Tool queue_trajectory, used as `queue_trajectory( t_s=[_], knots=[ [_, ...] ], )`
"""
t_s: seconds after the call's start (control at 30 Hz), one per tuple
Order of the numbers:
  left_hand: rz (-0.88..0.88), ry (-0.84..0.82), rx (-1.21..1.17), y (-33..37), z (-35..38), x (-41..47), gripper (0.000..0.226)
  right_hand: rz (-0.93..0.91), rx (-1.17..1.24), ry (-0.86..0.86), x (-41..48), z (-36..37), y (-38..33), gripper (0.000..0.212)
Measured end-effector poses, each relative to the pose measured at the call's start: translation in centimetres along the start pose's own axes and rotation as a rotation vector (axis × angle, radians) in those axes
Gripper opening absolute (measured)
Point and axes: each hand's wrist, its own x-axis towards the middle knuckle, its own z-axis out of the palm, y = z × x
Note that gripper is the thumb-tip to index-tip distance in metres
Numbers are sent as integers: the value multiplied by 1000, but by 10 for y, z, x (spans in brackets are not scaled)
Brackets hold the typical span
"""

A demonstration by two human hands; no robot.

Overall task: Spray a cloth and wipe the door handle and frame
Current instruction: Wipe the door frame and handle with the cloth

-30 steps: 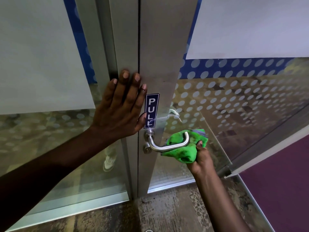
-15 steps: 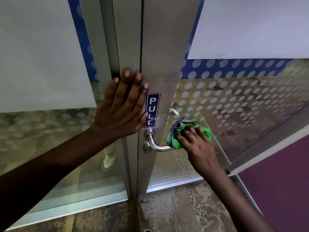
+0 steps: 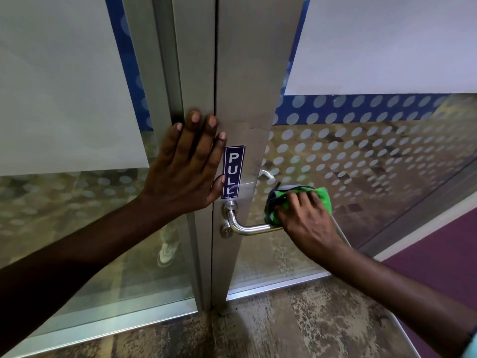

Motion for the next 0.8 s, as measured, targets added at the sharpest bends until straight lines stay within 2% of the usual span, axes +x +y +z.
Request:
queue_trajectory(
  t_s=[0.07,0.17,0.2,0.23,0.27,0.3,0.33,0.37,0.43,0.47,0.53,0.63,0.73,0.8],
  knots=[
    [1,5,2,0,0,0,75,136,14,-46,-2,-6,12,26],
    [-3,9,4,1,1,0,75,613,181,-228,-11,-11,33,32],
    [-5,11,6,1,1,0,75,801,334,-262,-16,-10,36,32],
    [-7,11,6,1,1,0,75,1004,636,-229,-24,-8,37,27],
    [-7,12,8,1,1,0,75,1210,1048,-164,-29,-5,34,22],
    [-6,14,11,1,1,0,75,1367,1451,-136,-39,4,27,22],
    [-3,16,12,1,1,0,75,1446,1746,-194,-49,11,16,23],
    [-2,16,10,2,1,1,74,1458,1944,-284,-57,21,4,20],
    [-6,13,7,2,0,0,74,1389,2136,-409,-59,35,-24,12],
    [-8,15,11,2,0,0,74,1330,2241,-421,-53,40,-35,19],
    [-11,20,15,3,-1,1,74,1162,2535,-338,-35,50,-52,48],
    [-10,16,13,2,-1,1,75,931,2831,-140,-12,52,-57,60],
    [-11,11,12,2,-2,1,75,913,2902,-62,-7,56,-59,64],
    [-12,9,15,2,-2,0,74,970,2925,-19,-5,58,-60,69]
  ],
)
